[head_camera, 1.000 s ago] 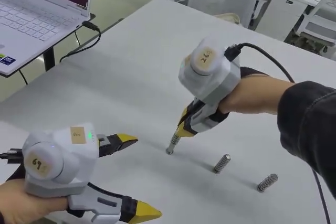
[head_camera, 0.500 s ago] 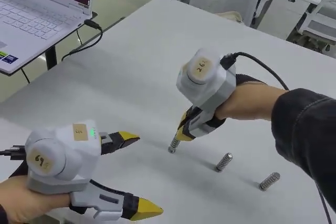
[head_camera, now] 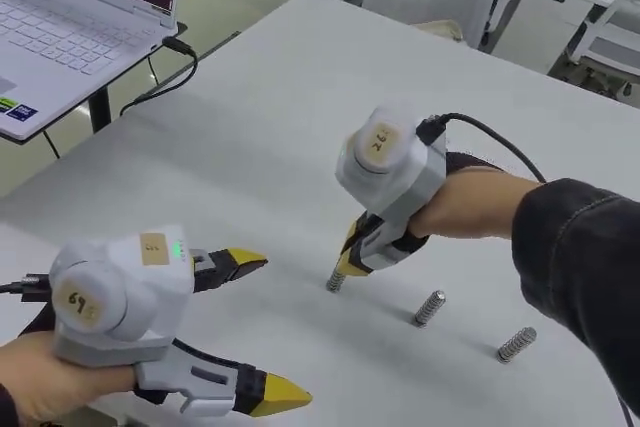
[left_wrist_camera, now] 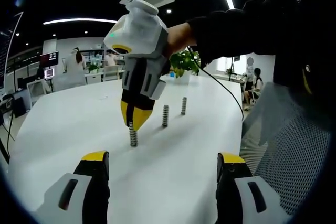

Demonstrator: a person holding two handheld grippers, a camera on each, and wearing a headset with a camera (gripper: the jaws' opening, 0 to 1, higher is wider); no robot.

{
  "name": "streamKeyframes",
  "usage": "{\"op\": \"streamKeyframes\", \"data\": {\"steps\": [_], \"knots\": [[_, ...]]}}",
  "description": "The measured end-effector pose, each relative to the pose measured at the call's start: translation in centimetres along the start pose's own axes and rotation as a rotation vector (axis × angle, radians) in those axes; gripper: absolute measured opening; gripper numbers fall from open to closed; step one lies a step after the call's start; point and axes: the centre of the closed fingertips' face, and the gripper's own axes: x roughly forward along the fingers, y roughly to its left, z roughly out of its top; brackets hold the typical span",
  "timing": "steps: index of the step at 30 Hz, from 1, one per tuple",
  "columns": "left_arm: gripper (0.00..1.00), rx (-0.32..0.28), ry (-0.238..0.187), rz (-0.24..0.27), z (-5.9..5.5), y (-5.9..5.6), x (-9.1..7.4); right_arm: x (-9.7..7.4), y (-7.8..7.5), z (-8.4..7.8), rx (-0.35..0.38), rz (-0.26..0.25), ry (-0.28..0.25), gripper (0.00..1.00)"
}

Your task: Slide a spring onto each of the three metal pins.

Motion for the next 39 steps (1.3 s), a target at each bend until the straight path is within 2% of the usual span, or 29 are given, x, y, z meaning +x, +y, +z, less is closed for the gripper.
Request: {"op": "streamKeyframes", "data": {"steps": [10, 17, 26, 35, 39], "knots": [[0.81, 0.000, 0.001, 0.000, 0.0, 0.0, 0.0, 0.2, 0.1, 0.1, 0.004, 0.005, -0.010, 0.08], [0.81, 0.000, 0.004, -0.004, 0.0, -0.1, 0.0, -0.1, 0.2, 0.1, 0.007, 0.006, -0.024, 0.13], [0.81, 0.002, 0.007, -0.011, 0.1, -0.3, 0.3, -0.4, 0.6, -0.2, 0.026, 0.018, -0.056, 0.27], [0.81, -0.001, 0.015, -0.014, 0.1, -0.4, 0.3, -0.9, 0.5, -0.3, 0.055, 0.000, -0.105, 0.39], [0.81, -0.005, 0.016, -0.013, 0.1, -0.4, 0.4, -1.2, 0.1, -0.5, 0.080, -0.031, -0.150, 0.43]]}}
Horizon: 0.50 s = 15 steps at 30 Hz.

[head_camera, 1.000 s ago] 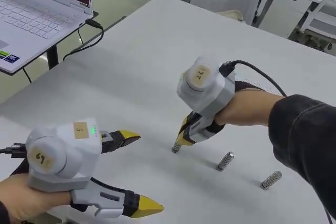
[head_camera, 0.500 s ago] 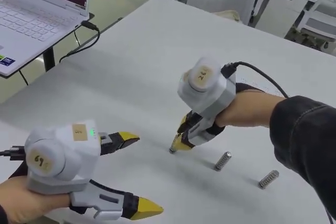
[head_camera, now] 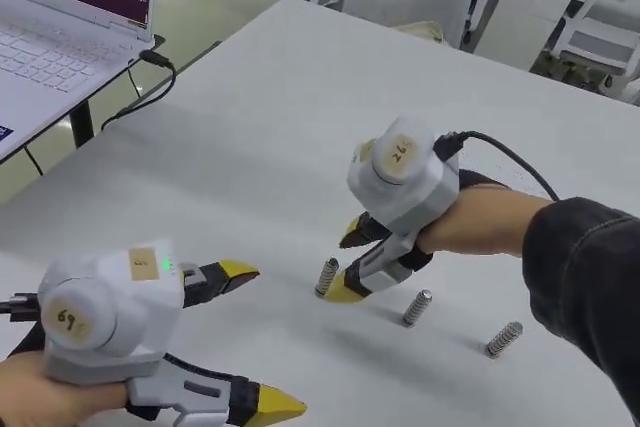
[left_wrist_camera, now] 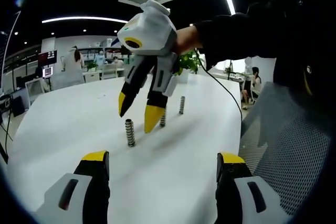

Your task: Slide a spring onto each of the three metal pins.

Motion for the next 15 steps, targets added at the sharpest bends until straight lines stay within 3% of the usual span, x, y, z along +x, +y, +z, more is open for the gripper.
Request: {"op": "streamKeyframes", "data": {"steps": [8, 15], "knots": [[0.81, 0.001, 0.001, -0.001, 0.2, 0.1, 0.2, -1.2, -0.8, -0.2, 0.066, -0.046, -0.110, 0.54], [0.81, 0.003, 0.005, -0.002, 0.4, 0.2, 0.3, -1.8, -1.2, -0.7, 0.101, -0.086, -0.172, 0.70]]}}
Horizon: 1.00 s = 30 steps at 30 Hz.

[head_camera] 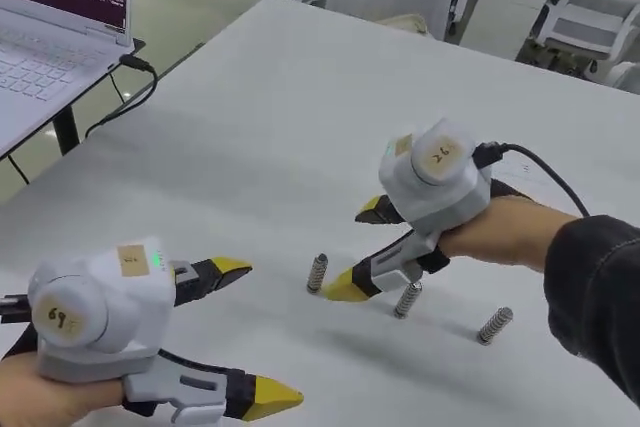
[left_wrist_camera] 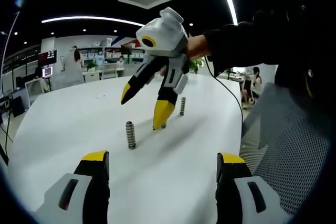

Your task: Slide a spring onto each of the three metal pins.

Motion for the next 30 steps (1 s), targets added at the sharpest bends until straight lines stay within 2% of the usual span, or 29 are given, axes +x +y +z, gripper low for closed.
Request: {"op": "streamKeyframes", "data": {"steps": [8, 11, 18, 26, 30], "knots": [[0.81, -0.001, 0.000, 0.006, 0.3, 0.2, 0.1, -1.3, -0.7, 0.0, 0.046, -0.057, -0.113, 0.93], [0.81, -0.002, 0.000, 0.009, 0.4, 0.2, 0.2, -1.8, -0.9, -0.1, 0.070, -0.073, -0.152, 0.99], [0.81, 0.000, 0.000, 0.015, 0.7, 0.5, 0.1, -3.0, -1.4, -0.7, 0.118, -0.105, -0.205, 1.00], [0.81, 0.011, 0.001, 0.014, 1.5, 0.7, 0.3, -5.7, -2.5, -1.8, 0.174, -0.175, -0.264, 1.00], [0.81, 0.013, 0.000, 0.010, 1.7, 0.7, 0.4, -6.9, -3.0, -2.6, 0.200, -0.203, -0.275, 1.00]]}}
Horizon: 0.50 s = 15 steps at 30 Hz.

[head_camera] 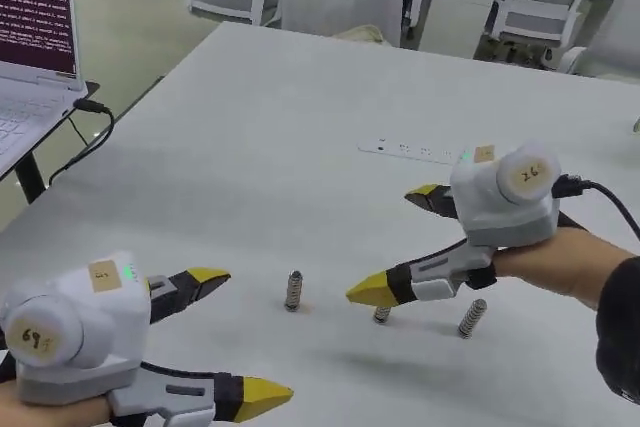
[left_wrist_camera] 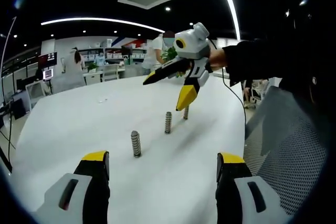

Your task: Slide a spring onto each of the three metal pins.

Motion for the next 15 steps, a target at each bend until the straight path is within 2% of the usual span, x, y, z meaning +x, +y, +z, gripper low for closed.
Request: {"op": "streamKeyframes", "data": {"steps": [15], "knots": [[0.81, -0.003, 0.014, -0.003, 0.2, -0.1, 0.1, -5.2, -3.1, -3.1, 0.121, -0.132, -0.047, 1.00]]}}
